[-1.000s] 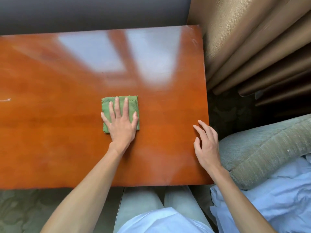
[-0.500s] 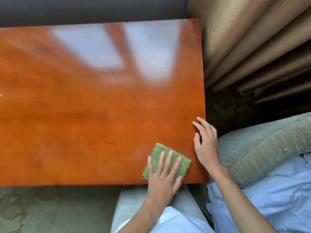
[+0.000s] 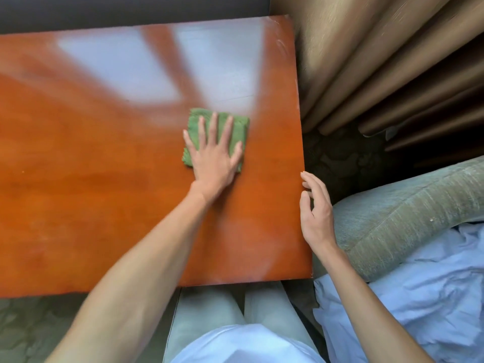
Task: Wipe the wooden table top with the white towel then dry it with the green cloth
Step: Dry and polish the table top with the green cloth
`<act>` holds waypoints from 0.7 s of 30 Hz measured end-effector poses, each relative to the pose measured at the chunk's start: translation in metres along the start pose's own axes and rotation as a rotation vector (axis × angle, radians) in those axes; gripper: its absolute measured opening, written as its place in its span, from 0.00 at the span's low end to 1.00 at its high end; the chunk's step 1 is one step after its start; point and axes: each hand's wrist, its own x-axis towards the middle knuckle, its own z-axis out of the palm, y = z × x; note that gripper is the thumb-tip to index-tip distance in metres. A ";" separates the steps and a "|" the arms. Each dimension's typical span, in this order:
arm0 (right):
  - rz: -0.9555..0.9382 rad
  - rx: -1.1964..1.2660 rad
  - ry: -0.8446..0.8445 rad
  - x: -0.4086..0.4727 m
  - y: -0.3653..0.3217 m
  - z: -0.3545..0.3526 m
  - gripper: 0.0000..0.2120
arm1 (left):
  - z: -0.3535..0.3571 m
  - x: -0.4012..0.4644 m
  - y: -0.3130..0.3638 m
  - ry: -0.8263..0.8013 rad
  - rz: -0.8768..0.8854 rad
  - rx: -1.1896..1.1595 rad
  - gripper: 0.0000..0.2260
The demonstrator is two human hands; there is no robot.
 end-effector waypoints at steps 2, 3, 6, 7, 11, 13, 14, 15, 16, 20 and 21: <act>0.031 0.043 0.012 0.000 0.001 -0.003 0.19 | -0.005 0.021 -0.001 0.016 -0.072 -0.025 0.27; 0.050 0.061 0.021 0.000 0.003 -0.006 0.19 | -0.006 0.029 0.006 0.023 -0.088 -0.039 0.27; 0.115 0.110 0.042 0.000 0.011 -0.016 0.19 | -0.005 0.032 0.040 -0.010 0.082 -0.023 0.27; 0.131 0.128 0.052 0.000 0.013 -0.019 0.19 | -0.002 0.023 0.053 -0.020 0.201 -0.011 0.27; 0.189 0.176 0.110 0.001 0.020 -0.027 0.19 | 0.018 -0.065 0.088 -0.077 0.597 0.025 0.27; 0.186 0.136 0.109 0.001 0.019 -0.026 0.19 | 0.030 -0.118 0.086 -0.124 0.692 0.036 0.27; 0.175 0.103 0.100 0.001 0.017 -0.025 0.19 | 0.035 -0.142 0.081 -0.140 0.720 0.043 0.27; 0.155 0.068 0.087 0.002 0.014 -0.022 0.19 | 0.039 -0.162 0.074 -0.142 0.738 0.054 0.27; 0.132 0.038 0.071 0.003 0.010 -0.018 0.19 | 0.042 -0.179 0.066 -0.139 0.758 0.074 0.27; 0.055 -0.046 -0.010 0.012 -0.005 0.005 0.20 | 0.046 -0.228 0.025 -0.137 0.766 0.168 0.28; 0.054 -0.076 -0.027 0.016 -0.007 0.011 0.20 | 0.045 -0.233 0.013 -0.131 0.701 0.148 0.27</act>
